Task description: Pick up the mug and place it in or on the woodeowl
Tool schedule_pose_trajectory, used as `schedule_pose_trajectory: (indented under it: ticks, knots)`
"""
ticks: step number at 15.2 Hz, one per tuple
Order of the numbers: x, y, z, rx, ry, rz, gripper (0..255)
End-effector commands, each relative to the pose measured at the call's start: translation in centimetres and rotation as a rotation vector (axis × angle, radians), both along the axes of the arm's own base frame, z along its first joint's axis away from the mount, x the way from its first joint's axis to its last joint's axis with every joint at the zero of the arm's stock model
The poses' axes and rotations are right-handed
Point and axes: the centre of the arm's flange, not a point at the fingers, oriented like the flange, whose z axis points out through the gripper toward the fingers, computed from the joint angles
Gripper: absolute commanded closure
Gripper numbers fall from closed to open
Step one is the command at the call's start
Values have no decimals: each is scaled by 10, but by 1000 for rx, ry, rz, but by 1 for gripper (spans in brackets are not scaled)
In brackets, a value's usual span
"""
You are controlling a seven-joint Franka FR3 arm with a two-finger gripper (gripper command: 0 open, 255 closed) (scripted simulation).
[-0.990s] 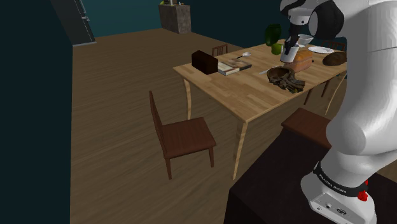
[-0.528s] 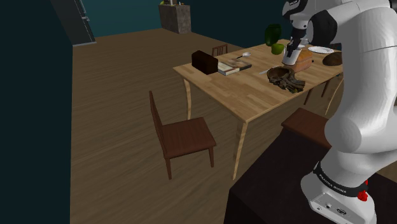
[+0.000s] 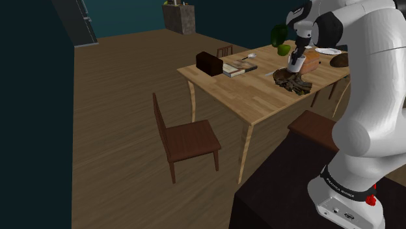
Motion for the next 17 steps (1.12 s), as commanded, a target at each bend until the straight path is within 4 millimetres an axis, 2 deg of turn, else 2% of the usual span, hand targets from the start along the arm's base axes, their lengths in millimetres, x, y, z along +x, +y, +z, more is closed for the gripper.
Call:
schedule_pose_trajectory:
  ticks: [1,4,12,13,17]
  knots:
    - [-1,0,-11,-1,0,0,255]
    - [-1,0,-26,-1,0,0,255]
    - [-1,0,-26,-1,0,0,255]
    - [-1,0,-26,-1,0,0,0]
    - [-1,0,-26,-1,0,0,0]
